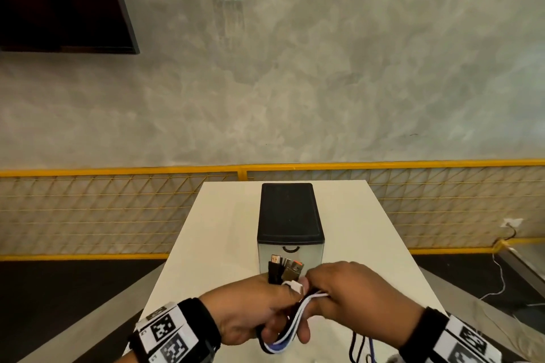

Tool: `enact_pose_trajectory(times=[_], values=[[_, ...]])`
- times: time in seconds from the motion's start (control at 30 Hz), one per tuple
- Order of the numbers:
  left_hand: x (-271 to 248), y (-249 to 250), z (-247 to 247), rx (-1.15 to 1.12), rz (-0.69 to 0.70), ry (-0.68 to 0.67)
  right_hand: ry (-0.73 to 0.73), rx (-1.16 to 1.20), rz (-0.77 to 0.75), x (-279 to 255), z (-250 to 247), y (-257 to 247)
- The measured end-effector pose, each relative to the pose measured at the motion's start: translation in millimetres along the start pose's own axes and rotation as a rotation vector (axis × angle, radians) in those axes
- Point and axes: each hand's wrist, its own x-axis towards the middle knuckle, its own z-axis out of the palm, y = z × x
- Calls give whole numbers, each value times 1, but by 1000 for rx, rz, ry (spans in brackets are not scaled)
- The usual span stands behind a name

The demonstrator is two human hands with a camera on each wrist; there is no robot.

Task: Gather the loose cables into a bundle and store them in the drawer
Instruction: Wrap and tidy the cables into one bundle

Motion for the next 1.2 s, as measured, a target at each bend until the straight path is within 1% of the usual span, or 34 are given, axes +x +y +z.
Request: enact_pose_trajectory(times=[0.13,0.27,0.33,0.4,0.6,0.67,0.73,0.8,0.87,0.93,1.0,1.1,1.2], values=[[4,2,6,275,91,105,59,-12,39,6,2,0],[5,0,-3,524,144,177,126,97,48,12,0,0],[5,-2,-10,580,167,175,135,94,54,16,-1,-1],[6,-2,-15,606,180,145,140,89,43,19,-2,-2],[5,2,-20,593,207,89,93,165,23,22,-5,-3],[4,3,-22,613,205,94,26,212,30,21,-8,0],[5,1,-27,642,174,122,-57,258,36,21,-10,3],[7,-5,-30,635,152,143,-88,284,27,21,-10,5],[9,-10,-26,560,158,118,-52,287,23,23,-6,5],[12,-15,-20,346,176,94,3,271,27,27,-2,7],[18,-21,-18,204,156,135,55,234,36,32,5,9],[29,-27,-11,213,153,274,114,216,81,37,15,11],[35,-31,-7,203,192,421,118,255,110,43,19,9]])
